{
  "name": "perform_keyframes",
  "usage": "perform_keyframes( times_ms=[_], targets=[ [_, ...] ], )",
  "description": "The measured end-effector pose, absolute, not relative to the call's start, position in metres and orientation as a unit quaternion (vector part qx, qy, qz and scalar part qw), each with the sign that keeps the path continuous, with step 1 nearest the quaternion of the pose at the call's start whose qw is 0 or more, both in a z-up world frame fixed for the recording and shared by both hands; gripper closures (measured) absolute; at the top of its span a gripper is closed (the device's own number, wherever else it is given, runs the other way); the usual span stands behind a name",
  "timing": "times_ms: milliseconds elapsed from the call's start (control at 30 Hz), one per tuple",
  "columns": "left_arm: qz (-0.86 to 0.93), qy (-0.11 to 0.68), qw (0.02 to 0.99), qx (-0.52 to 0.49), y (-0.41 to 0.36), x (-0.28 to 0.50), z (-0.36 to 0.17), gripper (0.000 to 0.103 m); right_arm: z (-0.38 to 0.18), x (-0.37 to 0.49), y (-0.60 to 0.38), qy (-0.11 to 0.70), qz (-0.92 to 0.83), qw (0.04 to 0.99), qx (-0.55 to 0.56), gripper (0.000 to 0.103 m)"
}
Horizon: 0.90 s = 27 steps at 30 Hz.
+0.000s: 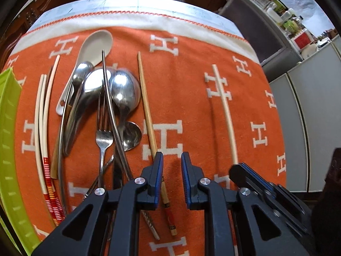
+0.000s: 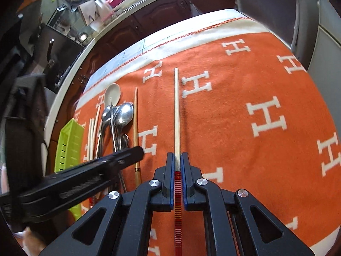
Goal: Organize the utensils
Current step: 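Grasp a red-banded white chopstick with the right tool while the left tool grasps a wooden chopstick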
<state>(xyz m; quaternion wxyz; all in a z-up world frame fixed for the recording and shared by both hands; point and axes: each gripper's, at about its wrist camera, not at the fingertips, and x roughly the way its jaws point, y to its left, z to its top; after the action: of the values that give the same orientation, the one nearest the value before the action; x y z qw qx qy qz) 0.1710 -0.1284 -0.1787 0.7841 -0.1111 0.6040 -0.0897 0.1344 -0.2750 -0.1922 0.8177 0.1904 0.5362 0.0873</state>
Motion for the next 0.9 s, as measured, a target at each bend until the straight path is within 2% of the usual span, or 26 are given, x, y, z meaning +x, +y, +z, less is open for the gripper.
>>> perform_keyframes(
  times_ms=[333, 533, 700, 733, 767, 900],
  targets=[
    [-0.057, 0.593, 0.797, -0.101, -0.129, 0.162, -0.172, 0.088, -0.187, 0.123, -0.285, 0.533, 0.097, 0.815, 0.207, 0.098],
    [-0.033, 0.599, 0.796, -0.083, -0.129, 0.162, -0.186, 0.088, -0.186, 0.119, -0.285, 0.531, 0.103, 0.815, 0.209, 0.098],
    [-0.017, 0.556, 0.831, -0.034, -0.144, 0.151, -0.185, 0.087, -0.187, 0.116, -0.286, 0.533, 0.102, 0.813, 0.21, 0.098],
    [-0.014, 0.542, 0.84, -0.017, -0.148, 0.147, -0.186, 0.088, -0.187, 0.115, -0.285, 0.534, 0.101, 0.813, 0.209, 0.098],
    [-0.011, 0.531, 0.847, -0.008, -0.15, 0.144, -0.186, 0.097, -0.186, 0.114, -0.285, 0.534, 0.101, 0.813, 0.209, 0.098],
    [-0.024, 0.515, 0.857, 0.016, -0.154, 0.139, -0.185, 0.099, -0.185, 0.109, -0.287, 0.534, 0.099, 0.811, 0.216, 0.098]
  ],
)
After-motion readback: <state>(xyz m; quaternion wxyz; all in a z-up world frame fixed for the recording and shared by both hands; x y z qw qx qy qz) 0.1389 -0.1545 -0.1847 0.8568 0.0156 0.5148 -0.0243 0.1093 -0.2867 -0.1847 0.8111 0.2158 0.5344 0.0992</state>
